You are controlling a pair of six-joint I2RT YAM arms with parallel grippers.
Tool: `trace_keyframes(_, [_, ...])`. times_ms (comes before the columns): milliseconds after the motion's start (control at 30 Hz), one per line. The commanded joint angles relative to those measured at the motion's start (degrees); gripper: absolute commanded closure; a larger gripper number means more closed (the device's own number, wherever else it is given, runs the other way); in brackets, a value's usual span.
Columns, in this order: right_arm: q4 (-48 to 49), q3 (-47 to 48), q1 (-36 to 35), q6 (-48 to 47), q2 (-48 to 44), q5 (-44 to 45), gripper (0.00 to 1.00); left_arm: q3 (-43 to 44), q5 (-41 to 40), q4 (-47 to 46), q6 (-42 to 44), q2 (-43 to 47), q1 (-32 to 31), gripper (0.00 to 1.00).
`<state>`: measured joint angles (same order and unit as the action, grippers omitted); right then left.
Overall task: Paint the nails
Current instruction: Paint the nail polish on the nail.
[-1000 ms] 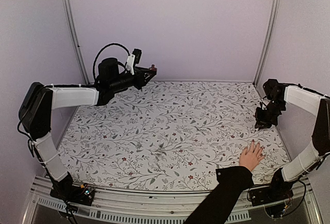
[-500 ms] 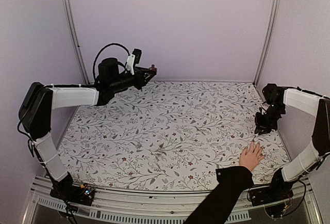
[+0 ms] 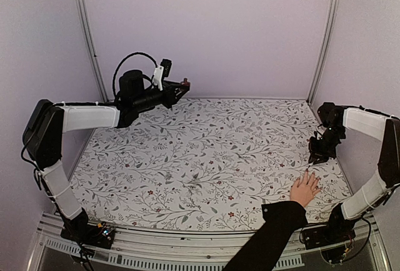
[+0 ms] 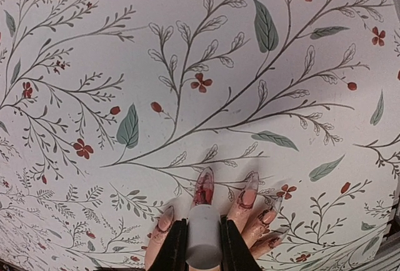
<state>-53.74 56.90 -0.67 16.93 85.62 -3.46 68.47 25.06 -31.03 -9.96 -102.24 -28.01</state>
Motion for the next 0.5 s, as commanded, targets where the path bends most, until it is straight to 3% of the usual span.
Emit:
trace_keyframes(0, [0.47,-0.66,0.24,0.36,0.88,0.99,1.0,-0.04,0.07,-1.24,-0.46,0.72,0.15,1.0])
trace_keyframes(467, [0.61,-0.87,0.23,0.47,1.94,1.72,1.0,-0.05,-0.16,-1.21,-0.31,0.69,0.1,1.0])
